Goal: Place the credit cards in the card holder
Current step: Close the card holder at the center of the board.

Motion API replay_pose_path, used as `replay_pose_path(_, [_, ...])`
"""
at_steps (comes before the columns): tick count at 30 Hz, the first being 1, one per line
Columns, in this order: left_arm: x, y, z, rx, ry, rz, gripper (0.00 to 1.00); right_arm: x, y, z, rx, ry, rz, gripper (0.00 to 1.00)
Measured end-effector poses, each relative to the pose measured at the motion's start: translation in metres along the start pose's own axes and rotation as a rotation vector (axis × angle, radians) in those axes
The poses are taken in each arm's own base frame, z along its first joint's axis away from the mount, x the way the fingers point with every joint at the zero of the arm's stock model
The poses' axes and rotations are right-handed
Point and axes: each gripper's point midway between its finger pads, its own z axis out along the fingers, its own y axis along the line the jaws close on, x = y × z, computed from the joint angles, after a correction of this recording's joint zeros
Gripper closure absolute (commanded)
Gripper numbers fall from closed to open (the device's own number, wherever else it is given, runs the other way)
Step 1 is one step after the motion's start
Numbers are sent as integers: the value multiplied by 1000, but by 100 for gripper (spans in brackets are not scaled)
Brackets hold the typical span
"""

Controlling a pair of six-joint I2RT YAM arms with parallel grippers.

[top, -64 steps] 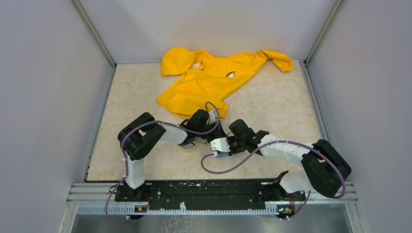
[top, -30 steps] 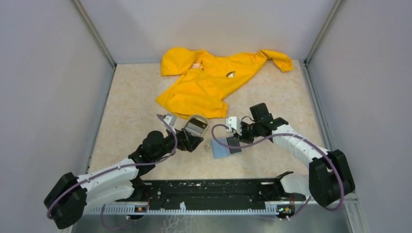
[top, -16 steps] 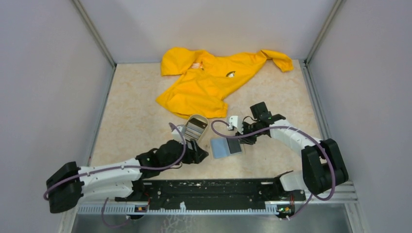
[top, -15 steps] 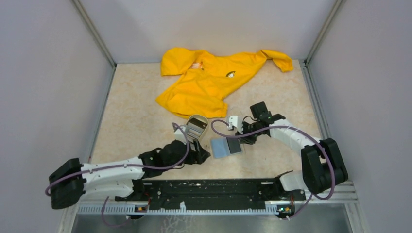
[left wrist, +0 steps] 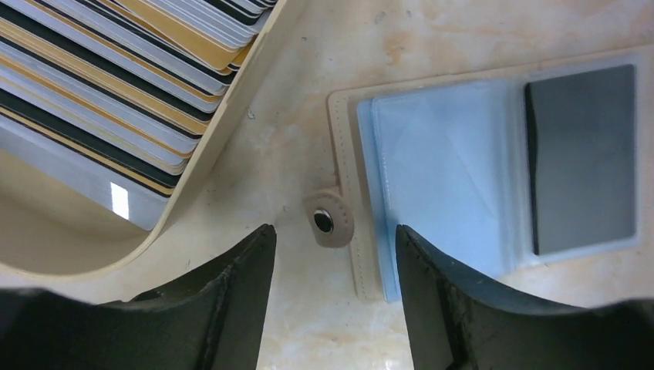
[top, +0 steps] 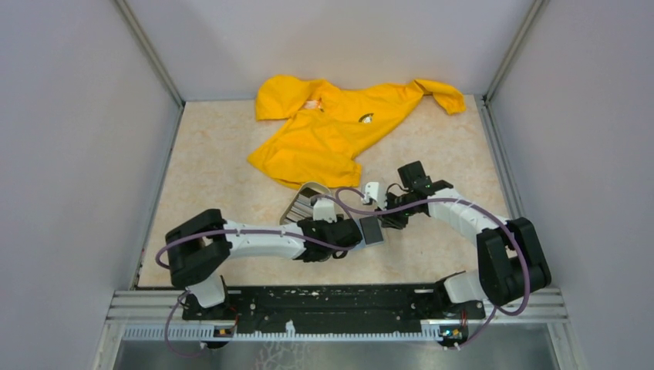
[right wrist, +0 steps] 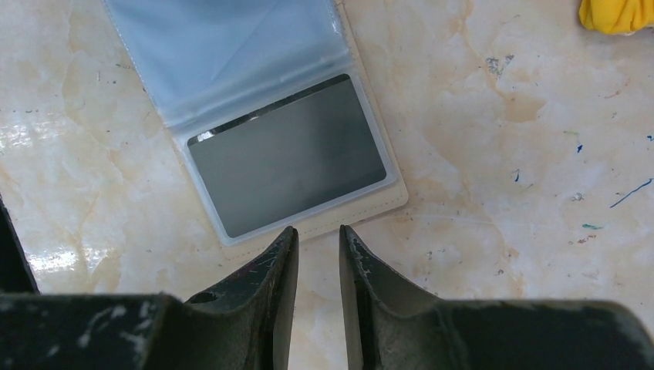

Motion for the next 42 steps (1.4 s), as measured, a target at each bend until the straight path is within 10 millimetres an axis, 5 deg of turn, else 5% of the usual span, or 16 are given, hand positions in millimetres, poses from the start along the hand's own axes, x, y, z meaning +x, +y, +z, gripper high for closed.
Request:
replay_pose_path(4, [3, 2, 11, -75, -4, 28, 52, 1, -1, -1, 3, 0, 5, 73])
replay_pose_path(9, [-1, 0, 12, -108, -16, 44, 86, 2, -2, -2, 8, 0, 19, 73])
replay_pose_path(12, [-1, 4, 11, -121, -18, 60, 95, 2, -2, -2, 5, -6, 32, 73])
replay_pose_path(19, [-23, -4, -8, -30, -62, 47, 100, 0, -2, -1, -26, -23, 86, 74])
replay_pose_path(29, [-54, -32, -34, 218, -176, 62, 100, 22, 1, 14, -103, 67, 203, 83])
replay_pose_path(36, [-54, -77, -39, 434, -197, 106, 100, 20, 2, 19, -146, 75, 288, 82])
replay_pose_path(42, [-32, -103, -28, 535, -149, 126, 100, 15, 5, 22, -180, 66, 386, 83])
